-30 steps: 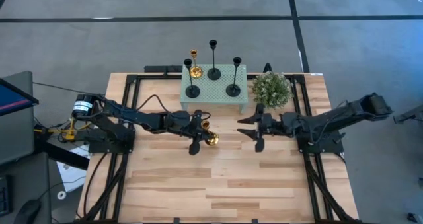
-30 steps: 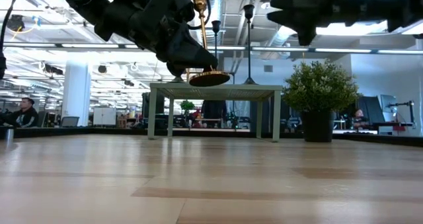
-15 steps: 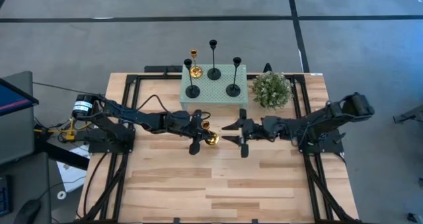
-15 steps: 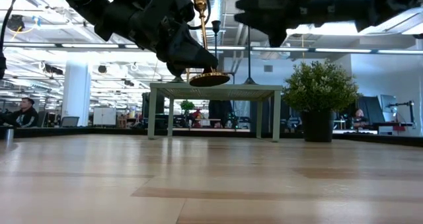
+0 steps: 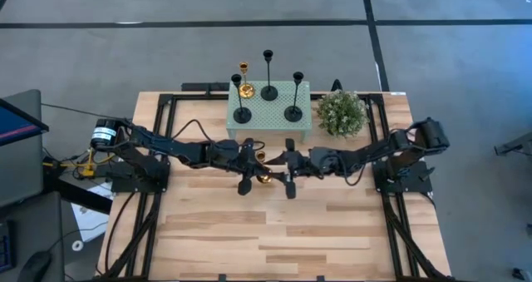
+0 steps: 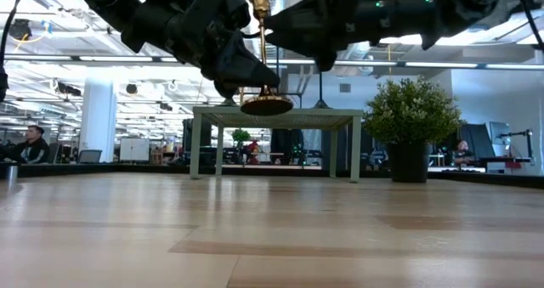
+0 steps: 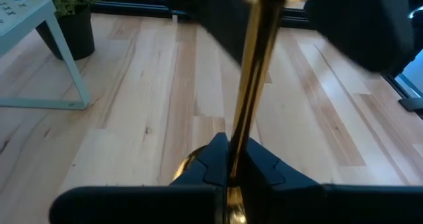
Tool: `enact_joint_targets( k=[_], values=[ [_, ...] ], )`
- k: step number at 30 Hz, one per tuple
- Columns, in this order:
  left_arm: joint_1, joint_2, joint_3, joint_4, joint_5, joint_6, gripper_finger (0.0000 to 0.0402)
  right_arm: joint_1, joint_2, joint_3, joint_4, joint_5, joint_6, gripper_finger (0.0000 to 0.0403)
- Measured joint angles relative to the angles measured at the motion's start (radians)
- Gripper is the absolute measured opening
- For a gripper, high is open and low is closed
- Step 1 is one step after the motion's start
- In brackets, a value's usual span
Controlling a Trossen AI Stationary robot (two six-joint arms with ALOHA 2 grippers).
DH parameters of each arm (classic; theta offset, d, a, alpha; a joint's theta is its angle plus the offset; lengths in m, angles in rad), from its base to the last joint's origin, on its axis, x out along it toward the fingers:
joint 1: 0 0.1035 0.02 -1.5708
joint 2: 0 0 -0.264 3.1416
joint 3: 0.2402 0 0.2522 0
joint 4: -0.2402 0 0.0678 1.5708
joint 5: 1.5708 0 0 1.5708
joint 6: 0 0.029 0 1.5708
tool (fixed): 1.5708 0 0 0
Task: Pick & Place candle stick holders
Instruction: Put the gold candle holder on the shelf
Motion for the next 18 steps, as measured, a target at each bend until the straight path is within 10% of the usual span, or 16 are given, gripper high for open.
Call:
enact_joint_targets(
  k=[18],
  values=[
    [0.001,0.0,-0.004,-0.027,-0.004,0.0,0.0014,-0.035,0.05,0.035,-0.004,0.007,0.042,0.0148]
  ],
)
